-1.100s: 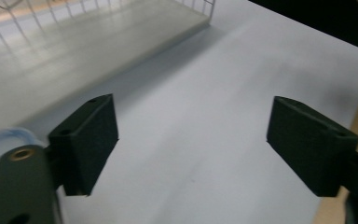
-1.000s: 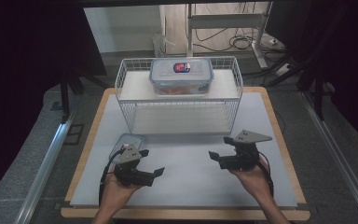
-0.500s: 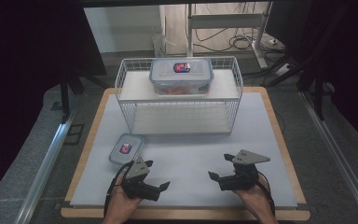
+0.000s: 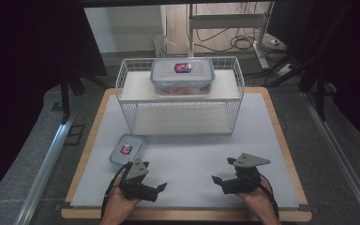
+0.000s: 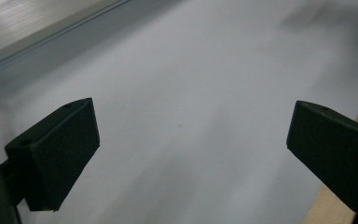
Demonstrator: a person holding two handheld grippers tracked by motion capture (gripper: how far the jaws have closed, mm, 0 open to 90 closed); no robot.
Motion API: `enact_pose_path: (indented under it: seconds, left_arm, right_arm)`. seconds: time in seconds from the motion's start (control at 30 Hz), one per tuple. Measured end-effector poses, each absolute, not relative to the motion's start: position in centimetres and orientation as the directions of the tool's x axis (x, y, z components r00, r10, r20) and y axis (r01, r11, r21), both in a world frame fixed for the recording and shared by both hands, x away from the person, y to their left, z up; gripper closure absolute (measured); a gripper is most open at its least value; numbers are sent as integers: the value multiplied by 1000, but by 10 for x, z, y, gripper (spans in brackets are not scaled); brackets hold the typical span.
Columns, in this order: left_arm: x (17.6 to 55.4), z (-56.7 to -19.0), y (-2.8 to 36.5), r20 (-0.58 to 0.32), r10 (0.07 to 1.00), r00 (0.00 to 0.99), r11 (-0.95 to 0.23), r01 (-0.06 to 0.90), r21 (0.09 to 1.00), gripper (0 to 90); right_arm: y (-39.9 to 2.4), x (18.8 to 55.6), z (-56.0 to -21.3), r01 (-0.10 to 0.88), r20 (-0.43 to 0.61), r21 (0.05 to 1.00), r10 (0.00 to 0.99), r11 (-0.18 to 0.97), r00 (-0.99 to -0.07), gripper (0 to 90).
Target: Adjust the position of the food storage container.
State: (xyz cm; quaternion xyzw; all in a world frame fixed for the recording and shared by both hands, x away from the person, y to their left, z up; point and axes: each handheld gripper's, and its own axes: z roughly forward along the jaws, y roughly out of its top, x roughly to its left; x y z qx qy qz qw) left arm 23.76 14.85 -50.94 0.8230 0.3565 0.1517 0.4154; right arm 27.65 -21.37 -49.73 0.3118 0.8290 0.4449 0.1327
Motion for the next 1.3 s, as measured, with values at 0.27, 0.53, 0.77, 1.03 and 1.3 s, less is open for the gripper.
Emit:
enact_pose_path:
  seconds: [0.27,0.53,0.77,1.03,1.3]
  left_arm:
    - [250,-495,175,-31,795,606,-347,496,796,178]
    - [266,-490,227,-82,848,524,-259,544,798,618]
    - [274,-490,261,-40,899,437,-237,559,794,895]
    - [285,-510,295,-78,939,334,-156,619,770,896]
    - [295,-528,296,-116,937,331,-150,677,721,895]
  right_arm:
    - [-213,279,-499,411,58,808,638,422,-768,96]
    - [-211,282,-500,417,70,804,629,424,-774,97]
    - [-206,282,-502,412,57,791,616,452,-786,101]
    - [-207,284,-502,415,62,791,615,450,-786,106]
    - [-207,284,-502,416,63,788,613,453,-787,106]
